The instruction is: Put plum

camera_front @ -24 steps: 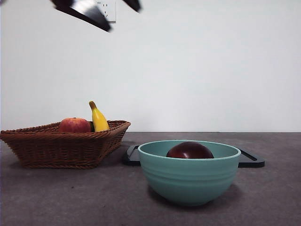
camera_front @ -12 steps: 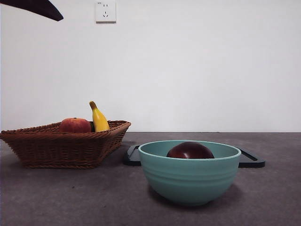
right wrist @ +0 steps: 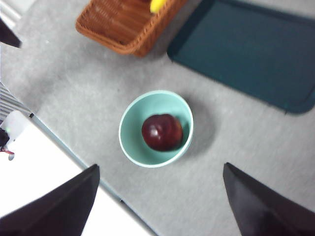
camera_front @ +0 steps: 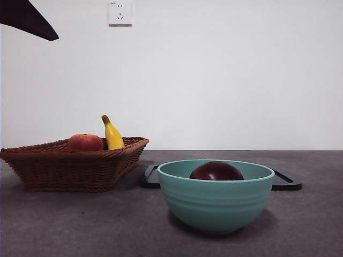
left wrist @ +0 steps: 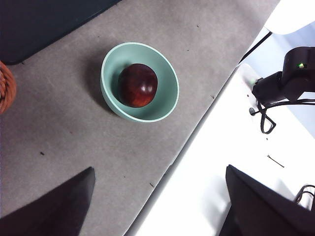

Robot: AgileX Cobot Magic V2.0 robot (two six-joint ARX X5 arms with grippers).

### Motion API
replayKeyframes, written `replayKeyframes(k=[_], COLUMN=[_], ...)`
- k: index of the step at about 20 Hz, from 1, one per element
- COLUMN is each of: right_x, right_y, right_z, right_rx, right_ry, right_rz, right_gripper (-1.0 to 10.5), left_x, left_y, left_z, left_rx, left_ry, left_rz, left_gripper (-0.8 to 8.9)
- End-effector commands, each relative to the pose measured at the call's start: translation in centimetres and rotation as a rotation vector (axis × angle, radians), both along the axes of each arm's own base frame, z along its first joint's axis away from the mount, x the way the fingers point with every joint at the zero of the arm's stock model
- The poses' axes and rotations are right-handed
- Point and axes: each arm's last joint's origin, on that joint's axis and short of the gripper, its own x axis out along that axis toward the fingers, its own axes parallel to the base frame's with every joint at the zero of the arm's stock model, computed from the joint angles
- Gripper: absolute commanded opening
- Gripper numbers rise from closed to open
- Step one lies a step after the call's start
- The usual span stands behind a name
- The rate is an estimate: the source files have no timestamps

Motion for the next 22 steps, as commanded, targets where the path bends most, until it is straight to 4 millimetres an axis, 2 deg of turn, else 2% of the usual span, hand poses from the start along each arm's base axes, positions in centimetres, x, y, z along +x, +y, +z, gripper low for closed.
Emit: replayKeyframes(k=[1,9,13,16,20,22], right_x=[1.2,5.7,7.0,8.0,8.8,9.2], right_y=[0.6,4.7,6.9,8.6,9.9,10.3], right_z=[-1.1,-8.3,-10.5,-12.0,-13.6,-14.3], right_rx=[-0.002,-0.073,-0.151,-0.205,-0.257,-0.286], right_ry=[0.074,0.170,0.166,0.155,0.140,0.137], right_rz=[0.005,-0.027,-0.023,-0.011,-0.016,-0.024], right_gripper=[4.0,4.0,4.0,3.3,3.1,2.6], left_x=[0.2,0.2,0.2,0.2,0.2,0.2], left_y=[-0.2,-0.2,-0.2,-0.2,-0.2,-0.2], left_z=[0.3,0.3,0.3,0.3,0.3,0.3], left_rx=[-0.010,-0.010,-0.011,-0.010,-0.011,-0.010], left_ry=[-0.027,-0.028,-0.030,-0.030,-0.030,-0.030], left_rz=[-0.020,-0.021,-0.021,-0.020,-0.021,-0.020], left_gripper=[4.27,4.27,4.27,4.27,4.27,4.27])
